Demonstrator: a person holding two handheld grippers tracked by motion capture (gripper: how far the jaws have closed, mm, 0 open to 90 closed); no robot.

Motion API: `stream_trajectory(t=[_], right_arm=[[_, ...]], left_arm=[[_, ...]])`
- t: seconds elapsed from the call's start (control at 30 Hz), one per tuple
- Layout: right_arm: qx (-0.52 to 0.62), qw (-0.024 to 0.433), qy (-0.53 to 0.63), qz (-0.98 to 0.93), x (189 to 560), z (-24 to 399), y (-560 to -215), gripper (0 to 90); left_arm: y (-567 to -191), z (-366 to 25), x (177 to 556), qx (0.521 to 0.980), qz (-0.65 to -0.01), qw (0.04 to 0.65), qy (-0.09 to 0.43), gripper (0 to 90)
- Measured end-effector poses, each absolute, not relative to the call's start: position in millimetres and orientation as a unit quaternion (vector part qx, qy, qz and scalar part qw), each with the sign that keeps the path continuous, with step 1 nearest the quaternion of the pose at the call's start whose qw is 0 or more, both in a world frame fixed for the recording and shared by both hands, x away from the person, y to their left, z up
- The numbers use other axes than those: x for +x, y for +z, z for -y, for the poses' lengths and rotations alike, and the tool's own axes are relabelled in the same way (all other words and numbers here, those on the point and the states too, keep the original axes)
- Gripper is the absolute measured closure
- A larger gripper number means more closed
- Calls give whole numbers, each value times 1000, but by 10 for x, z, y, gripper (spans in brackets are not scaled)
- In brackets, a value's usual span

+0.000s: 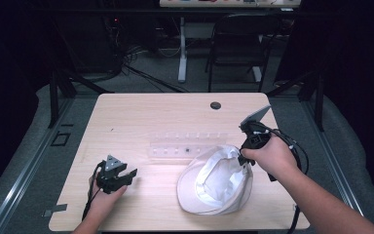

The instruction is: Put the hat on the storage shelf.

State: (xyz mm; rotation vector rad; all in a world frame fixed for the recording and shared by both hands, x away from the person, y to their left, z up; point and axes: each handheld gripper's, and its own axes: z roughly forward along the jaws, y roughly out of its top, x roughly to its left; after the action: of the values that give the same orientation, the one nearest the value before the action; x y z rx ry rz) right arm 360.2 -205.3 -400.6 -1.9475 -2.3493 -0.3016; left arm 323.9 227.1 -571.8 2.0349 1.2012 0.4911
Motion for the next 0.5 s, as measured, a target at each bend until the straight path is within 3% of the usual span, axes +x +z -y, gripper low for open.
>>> stream_trajectory(t=[0.5], right_arm=[[-641,52,-103,759,3601,2022,-3683,814]], left_arm=[[-5722,-2266,3239,788,-465,357,190,504]])
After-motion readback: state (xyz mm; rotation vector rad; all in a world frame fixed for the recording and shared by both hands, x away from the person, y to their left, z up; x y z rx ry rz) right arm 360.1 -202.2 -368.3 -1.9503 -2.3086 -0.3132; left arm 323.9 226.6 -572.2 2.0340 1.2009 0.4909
